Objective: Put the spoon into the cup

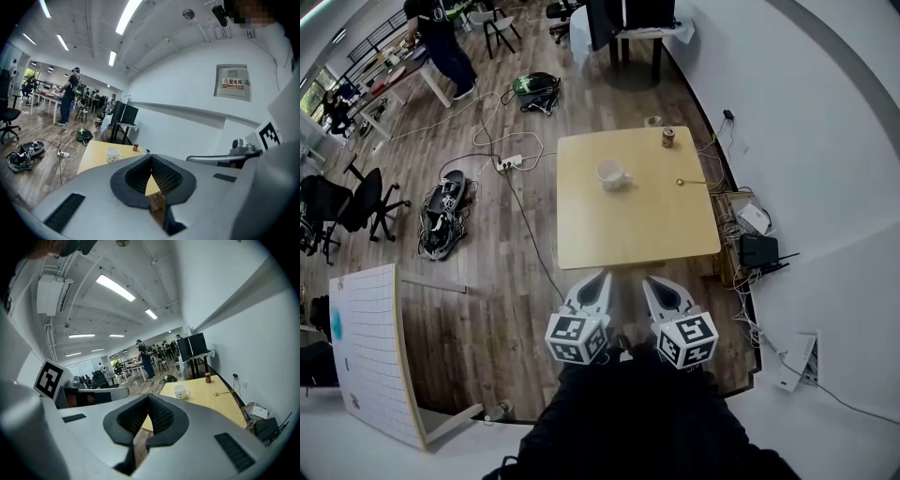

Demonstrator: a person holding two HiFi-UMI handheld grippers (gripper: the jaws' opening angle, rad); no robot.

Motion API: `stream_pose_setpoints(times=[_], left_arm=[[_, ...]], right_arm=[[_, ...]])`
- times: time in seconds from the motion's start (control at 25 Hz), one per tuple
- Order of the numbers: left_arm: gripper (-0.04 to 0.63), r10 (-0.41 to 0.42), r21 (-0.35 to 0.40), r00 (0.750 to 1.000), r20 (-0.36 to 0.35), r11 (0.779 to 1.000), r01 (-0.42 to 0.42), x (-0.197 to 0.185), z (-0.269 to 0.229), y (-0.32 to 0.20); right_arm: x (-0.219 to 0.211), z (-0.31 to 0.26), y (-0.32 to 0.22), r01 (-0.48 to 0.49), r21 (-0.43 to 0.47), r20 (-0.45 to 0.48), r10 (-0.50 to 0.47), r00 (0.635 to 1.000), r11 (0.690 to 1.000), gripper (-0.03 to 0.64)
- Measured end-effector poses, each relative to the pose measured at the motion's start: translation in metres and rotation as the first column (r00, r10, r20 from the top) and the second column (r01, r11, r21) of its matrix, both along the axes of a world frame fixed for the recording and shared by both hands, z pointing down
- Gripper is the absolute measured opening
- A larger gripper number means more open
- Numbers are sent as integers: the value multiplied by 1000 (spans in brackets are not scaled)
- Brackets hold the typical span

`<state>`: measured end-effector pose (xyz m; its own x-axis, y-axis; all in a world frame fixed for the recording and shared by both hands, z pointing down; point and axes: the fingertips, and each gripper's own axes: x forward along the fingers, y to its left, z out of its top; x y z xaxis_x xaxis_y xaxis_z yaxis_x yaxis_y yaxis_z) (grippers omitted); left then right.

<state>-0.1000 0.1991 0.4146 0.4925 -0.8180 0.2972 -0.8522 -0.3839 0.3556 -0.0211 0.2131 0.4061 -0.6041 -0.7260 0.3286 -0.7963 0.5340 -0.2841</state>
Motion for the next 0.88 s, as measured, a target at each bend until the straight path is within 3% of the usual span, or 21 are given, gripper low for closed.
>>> stream_pose_setpoints(times=[0.88], left_arm=[[34,7,4,999,-34,1000,-7,-19,10,13]], right_arm=[[-18,12,16,-6,-24,-11,6,1000,1000,21]])
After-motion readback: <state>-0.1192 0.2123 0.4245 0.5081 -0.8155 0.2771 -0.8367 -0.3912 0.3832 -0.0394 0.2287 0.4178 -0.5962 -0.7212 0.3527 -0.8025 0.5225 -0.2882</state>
